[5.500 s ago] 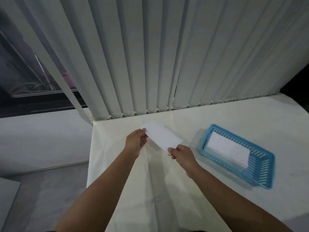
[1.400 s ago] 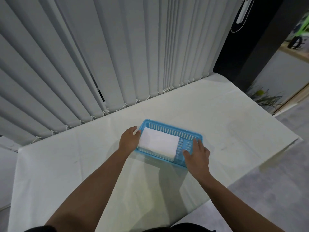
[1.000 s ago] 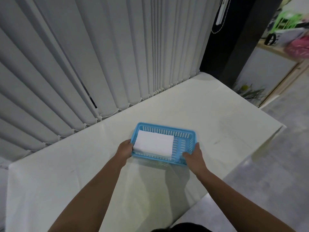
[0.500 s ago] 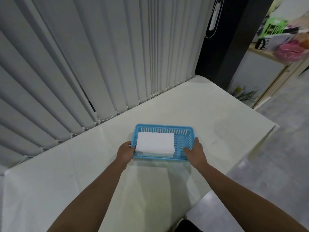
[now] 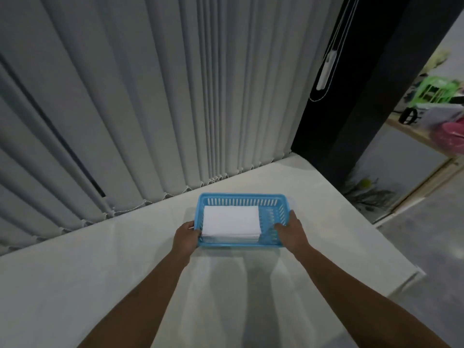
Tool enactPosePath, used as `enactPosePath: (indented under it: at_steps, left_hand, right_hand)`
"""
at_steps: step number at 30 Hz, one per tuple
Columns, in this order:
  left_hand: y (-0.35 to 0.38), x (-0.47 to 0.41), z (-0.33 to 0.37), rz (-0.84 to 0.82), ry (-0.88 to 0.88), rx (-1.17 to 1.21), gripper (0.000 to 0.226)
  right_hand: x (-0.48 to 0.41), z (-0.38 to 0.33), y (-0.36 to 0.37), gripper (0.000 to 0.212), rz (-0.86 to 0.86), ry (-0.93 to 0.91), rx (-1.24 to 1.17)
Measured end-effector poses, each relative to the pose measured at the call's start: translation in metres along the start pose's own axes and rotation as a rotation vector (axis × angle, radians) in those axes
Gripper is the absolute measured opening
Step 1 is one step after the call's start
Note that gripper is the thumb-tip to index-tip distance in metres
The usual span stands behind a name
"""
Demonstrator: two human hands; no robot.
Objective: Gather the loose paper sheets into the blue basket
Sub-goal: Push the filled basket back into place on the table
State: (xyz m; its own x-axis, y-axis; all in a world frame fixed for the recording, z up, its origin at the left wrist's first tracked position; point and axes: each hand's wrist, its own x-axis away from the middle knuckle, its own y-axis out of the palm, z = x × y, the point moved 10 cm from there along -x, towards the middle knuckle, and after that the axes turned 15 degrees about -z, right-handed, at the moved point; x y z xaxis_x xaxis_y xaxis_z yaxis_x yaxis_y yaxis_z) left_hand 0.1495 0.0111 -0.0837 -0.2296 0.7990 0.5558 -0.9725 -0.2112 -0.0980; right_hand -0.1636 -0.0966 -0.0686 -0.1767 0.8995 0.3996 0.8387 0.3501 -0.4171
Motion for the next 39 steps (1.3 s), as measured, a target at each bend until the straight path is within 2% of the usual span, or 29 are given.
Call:
enactPosePath:
  at_steps: [9,18,23,31,35,39]
  left_hand:
    - [0.1,-0.066,0.032,0.065,-0.032,0.161,0.037]
    - [0.143,-0.107,0.067,0.077,0.004,0.313,0.037]
    - [0.153,-0.108,0.074,0.06,0.023,0.307,0.037]
    - [0.156,-0.106,0.066,0.059,-0.024,0.279,0.038]
    - [0.156,-0.101,0.064,0.045,-0.033,0.252,0.04]
    - [0.154,-0.101,0.064,0.043,-0.037,0.186,0.041]
  right_hand:
    - [-0.132,-0.022,-0.1,0.023,-0.127,-0.003,0.091]
    - [-0.215,-0.042,-0.132,0.035,-0.239,-0.013,0.078]
    - [-0.229,-0.044,-0.132,0.029,-0.273,-0.015,0.092]
    - [-0.224,-0.037,-0.13,0.038,-0.265,-0.003,0.122]
    - [-0.221,-0.029,-0.129,0.031,-0.26,-0.008,0.12]
    - [-0.213,-0.026,-0.129,0.047,-0.256,0.016,0.136]
